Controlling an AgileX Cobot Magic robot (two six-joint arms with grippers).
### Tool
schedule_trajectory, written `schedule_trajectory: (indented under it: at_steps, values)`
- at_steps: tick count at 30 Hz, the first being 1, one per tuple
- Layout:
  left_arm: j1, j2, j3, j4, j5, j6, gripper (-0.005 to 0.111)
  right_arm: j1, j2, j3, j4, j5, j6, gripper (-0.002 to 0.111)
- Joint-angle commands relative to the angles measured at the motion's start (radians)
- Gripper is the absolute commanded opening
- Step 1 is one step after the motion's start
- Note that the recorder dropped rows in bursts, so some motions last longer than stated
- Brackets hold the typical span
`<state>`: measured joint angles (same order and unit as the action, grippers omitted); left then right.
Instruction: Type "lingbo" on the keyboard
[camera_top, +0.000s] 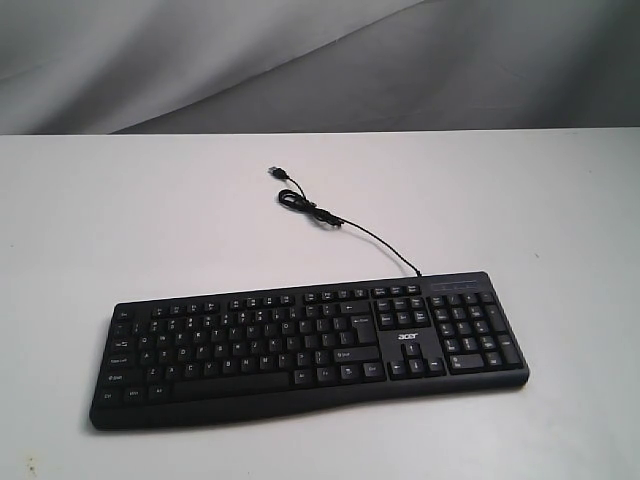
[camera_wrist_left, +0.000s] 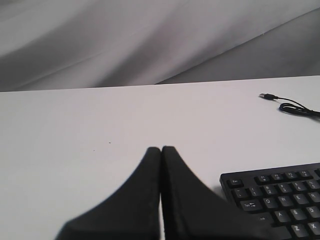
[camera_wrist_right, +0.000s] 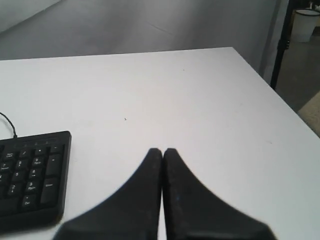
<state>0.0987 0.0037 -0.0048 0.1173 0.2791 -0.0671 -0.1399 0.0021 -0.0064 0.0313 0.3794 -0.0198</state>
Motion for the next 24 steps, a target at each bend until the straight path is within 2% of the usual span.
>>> schedule_trajectory:
  at_steps: [1, 5, 24]
  values:
    - [0.001, -0.004, 0.005, 0.0, -0.013, -0.002, 0.001, 0.074, -0.002, 0.006, 0.006, -0.032, -0.033, 0.0]
    - [0.001, -0.004, 0.005, 0.0, -0.013, -0.002, 0.001, 0.119, -0.002, 0.006, 0.006, -0.032, -0.033, 0.0]
    - [0.001, -0.004, 0.005, 0.0, -0.013, -0.002, 0.001, 0.119, -0.002, 0.006, 0.014, -0.035, -0.025, 0.0]
